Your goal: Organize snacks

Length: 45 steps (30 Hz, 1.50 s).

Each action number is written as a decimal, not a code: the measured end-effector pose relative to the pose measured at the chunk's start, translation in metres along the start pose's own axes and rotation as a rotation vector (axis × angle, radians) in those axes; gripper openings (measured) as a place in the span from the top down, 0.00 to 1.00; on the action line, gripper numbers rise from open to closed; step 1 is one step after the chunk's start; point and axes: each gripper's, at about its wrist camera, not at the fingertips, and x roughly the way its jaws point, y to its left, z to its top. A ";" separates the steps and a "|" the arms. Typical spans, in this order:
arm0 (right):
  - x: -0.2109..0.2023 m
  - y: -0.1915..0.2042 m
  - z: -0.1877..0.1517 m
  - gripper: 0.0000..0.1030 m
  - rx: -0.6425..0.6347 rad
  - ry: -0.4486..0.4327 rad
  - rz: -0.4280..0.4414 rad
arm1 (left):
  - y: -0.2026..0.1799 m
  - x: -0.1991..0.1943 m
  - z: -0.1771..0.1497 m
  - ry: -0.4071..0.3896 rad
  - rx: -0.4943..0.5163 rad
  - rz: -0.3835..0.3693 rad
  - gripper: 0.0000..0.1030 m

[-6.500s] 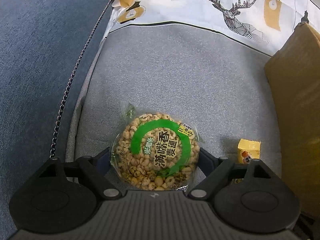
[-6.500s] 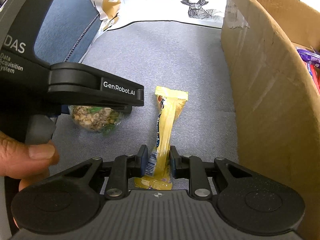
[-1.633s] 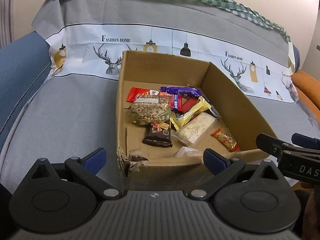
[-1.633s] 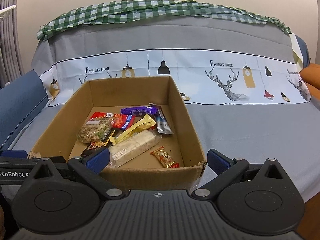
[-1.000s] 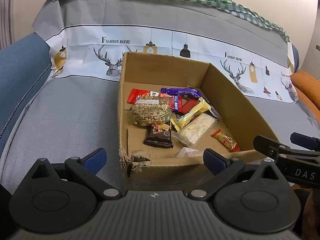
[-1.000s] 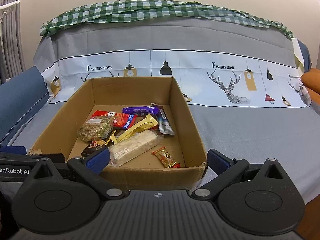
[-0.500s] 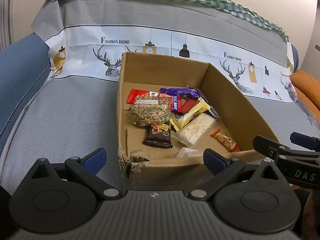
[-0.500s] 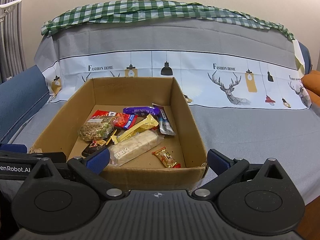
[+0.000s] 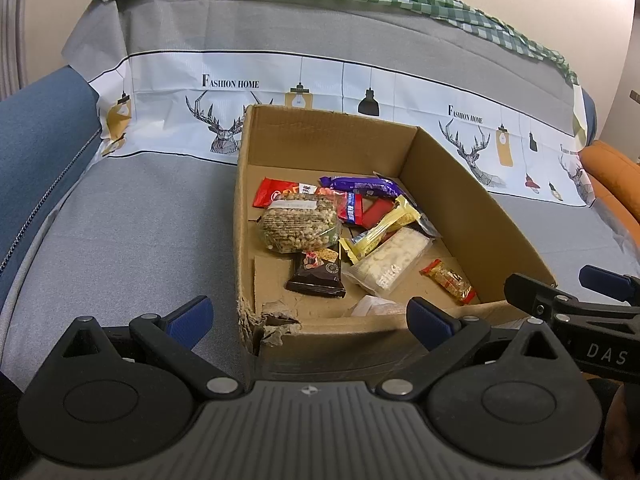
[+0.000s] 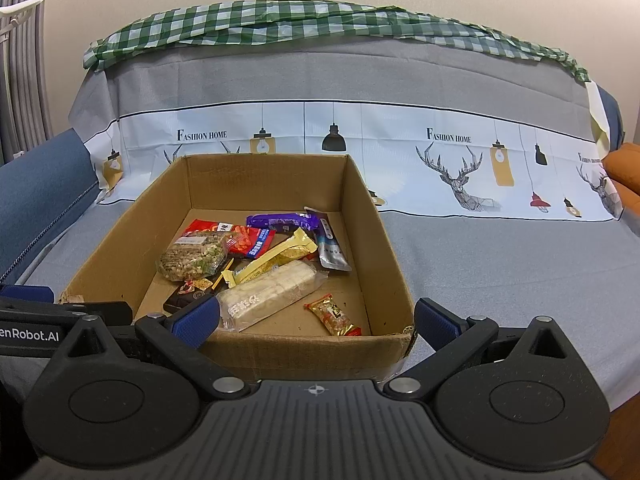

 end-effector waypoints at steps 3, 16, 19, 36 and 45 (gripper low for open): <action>0.000 0.000 0.000 0.01 -0.002 0.000 0.000 | 0.000 0.000 0.000 -0.001 0.000 0.000 0.00; 0.000 0.000 0.000 0.01 -0.004 0.000 0.000 | 0.001 -0.001 0.001 -0.006 0.006 -0.002 0.00; 0.000 0.000 0.000 0.01 -0.004 0.000 0.000 | 0.001 -0.001 0.001 -0.009 0.007 -0.001 0.00; 0.005 -0.003 0.003 0.01 0.003 -0.012 0.008 | -0.003 0.012 0.001 0.012 0.029 0.006 0.00; 0.015 -0.007 0.007 0.01 0.003 -0.016 0.016 | -0.010 0.019 0.005 -0.020 0.088 0.008 0.00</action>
